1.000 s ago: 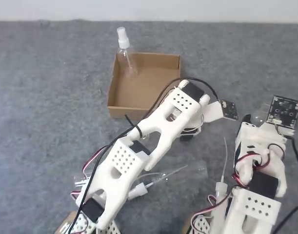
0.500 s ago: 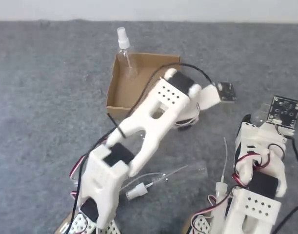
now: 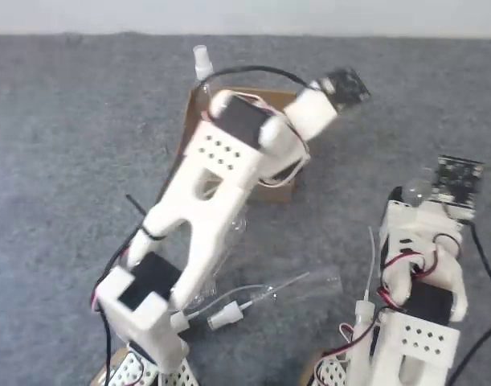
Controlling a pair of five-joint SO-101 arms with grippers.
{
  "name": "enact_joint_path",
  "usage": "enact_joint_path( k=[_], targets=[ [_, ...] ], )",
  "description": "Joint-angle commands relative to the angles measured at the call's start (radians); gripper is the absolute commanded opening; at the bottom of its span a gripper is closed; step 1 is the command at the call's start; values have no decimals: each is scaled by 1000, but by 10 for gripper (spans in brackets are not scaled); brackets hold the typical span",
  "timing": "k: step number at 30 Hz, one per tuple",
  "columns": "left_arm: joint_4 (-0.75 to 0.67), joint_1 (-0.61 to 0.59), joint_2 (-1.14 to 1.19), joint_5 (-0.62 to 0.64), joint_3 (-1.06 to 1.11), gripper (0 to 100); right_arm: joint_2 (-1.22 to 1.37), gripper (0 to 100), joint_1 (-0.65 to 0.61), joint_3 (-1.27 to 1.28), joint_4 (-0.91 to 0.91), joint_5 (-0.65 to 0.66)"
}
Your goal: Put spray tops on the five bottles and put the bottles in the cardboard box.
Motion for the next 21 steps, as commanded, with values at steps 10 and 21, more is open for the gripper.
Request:
enact_joint_path(
  k=[10, 21],
  targets=[
    [-14, -103, -431, 149, 119, 13, -22, 89, -248, -130, -36, 40],
    [-198, -147, -756, 213, 401, 13, -22, 89, -536, -209, -38, 46]
  ],
)
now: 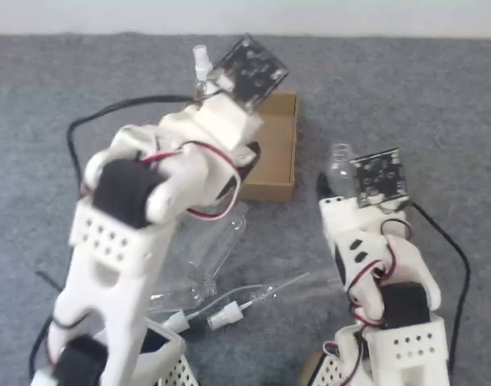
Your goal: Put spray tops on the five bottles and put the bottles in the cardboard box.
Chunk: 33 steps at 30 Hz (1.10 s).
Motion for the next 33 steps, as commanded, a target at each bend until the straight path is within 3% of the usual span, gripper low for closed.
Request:
enact_joint_path(
  k=[1, 7, 12, 21, 27, 33],
  targets=[
    [-83, -51, -137, 44, 36, 13, -21, 89, -96, -103, -25, 12],
    [-89, -161, -216, 137, 45, 13, -19, 89, -196, -97, -21, 12],
    [-95, -169, -259, 201, 67, 13, -22, 89, -202, -44, -21, 14],
    [-296, -170, -443, 229, 314, 13, -31, 89, -203, 9, 7, 14],
    [-399, -172, -543, 262, 444, 13, -214, 89, -203, 77, 44, 14],
    [-425, -172, -575, 330, 472, 13, -371, 89, -205, 206, -31, 15]
  ],
)
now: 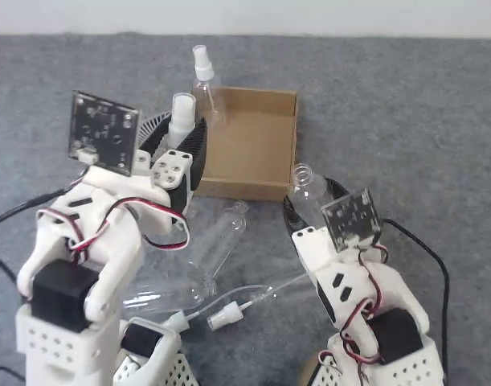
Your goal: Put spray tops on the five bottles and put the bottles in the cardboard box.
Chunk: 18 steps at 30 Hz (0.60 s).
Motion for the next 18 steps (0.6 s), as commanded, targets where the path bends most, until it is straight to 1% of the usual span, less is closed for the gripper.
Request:
enact_joint_path(
  k=[1, 3, 5, 8, 10, 15, 18],
  targets=[
    [-35, -8, -44, 68, -8, 13, -76, 90, -22, 25, -58, 14],
    [-35, -8, -63, 69, -5, 13, -93, 90, -54, 55, -81, 17],
    [-35, -8, -81, 77, -5, 13, -107, 90, -96, 84, -94, 57],
    [-32, -8, -112, 132, -5, 13, -122, 90, -151, 126, -111, 109],
    [-31, -20, -132, 149, -4, 13, -139, 90, -177, 157, -137, 114],
    [-49, -78, -193, 221, 15, 13, -202, 90, -205, 224, -194, 117],
    [-87, -81, -239, 227, 61, 13, -229, 90, -208, 241, -199, 117]
  ],
)
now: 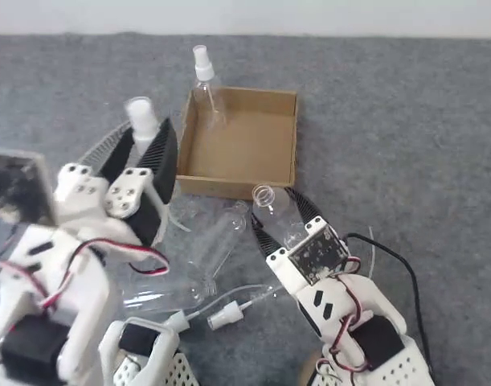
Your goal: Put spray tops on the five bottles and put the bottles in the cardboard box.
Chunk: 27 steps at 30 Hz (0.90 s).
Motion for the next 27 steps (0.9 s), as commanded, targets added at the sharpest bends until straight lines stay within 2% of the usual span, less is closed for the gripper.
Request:
enact_joint_path(
  k=[1, 6, 16, 27],
  targets=[
    [-91, -8, -66, 26, 58, 13, -36, 90, -12, -9, -31, 15],
    [-173, -8, -181, 74, 157, 13, -35, 90, -15, -6, -31, 12],
    [-293, -8, -425, 92, 349, 13, -33, 91, -139, 40, -31, 86],
    [-302, -8, -491, 91, 410, 13, -33, 91, -202, 49, -31, 86]
  ],
)
